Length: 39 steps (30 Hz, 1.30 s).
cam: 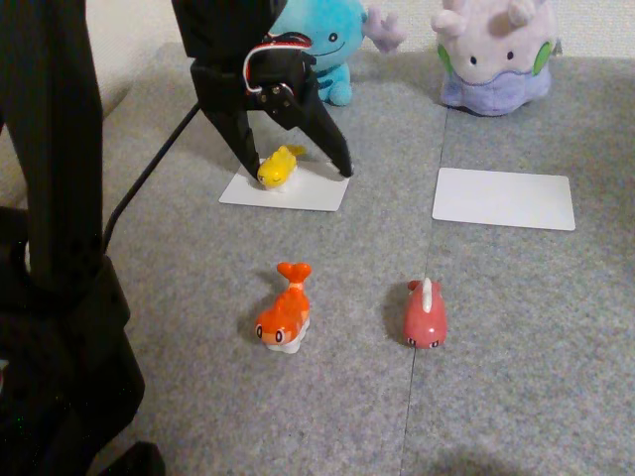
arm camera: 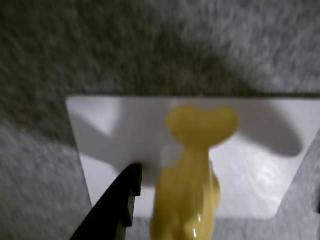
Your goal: Wooper wants to eat egg sudhi, and Goomy wants to eat shrimp sushi
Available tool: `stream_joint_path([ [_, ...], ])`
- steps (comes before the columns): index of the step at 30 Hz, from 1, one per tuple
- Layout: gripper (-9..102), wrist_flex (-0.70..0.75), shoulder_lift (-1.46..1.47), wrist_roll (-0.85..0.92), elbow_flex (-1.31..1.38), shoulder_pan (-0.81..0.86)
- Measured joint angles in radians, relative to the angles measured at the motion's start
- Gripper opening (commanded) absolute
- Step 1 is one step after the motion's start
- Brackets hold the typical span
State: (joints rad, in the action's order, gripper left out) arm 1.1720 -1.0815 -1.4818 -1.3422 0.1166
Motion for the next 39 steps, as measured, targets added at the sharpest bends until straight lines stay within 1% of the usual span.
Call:
stream_joint_path([
  [3, 44, 0.074, -0.074, 0.012, 0.000, 0.011],
  [10, 44, 0.339, -0.403, 0.075, 0.000, 0.006],
  [13, 44, 0.465, -0.512, 0.117, 0.000, 0.032],
  [16, 44, 0.500, -0.578, 0.186, -0.014, 0.080],
  [19, 44, 0.505, -0.626, 0.276, -0.089, 0.178],
  [23, 44, 0.489, -0.650, 0.476, -0.256, 0.325],
  [27, 44, 0.373, -0.658, 0.644, -0.443, 0.469],
  [30, 44, 0.287, -0.658, 0.701, -0.584, 0.477],
  [34, 44, 0.178, -0.658, 0.707, -0.712, 0.465],
  [39, 44, 0.163, -0.661, 0.707, -0.775, 0.410],
])
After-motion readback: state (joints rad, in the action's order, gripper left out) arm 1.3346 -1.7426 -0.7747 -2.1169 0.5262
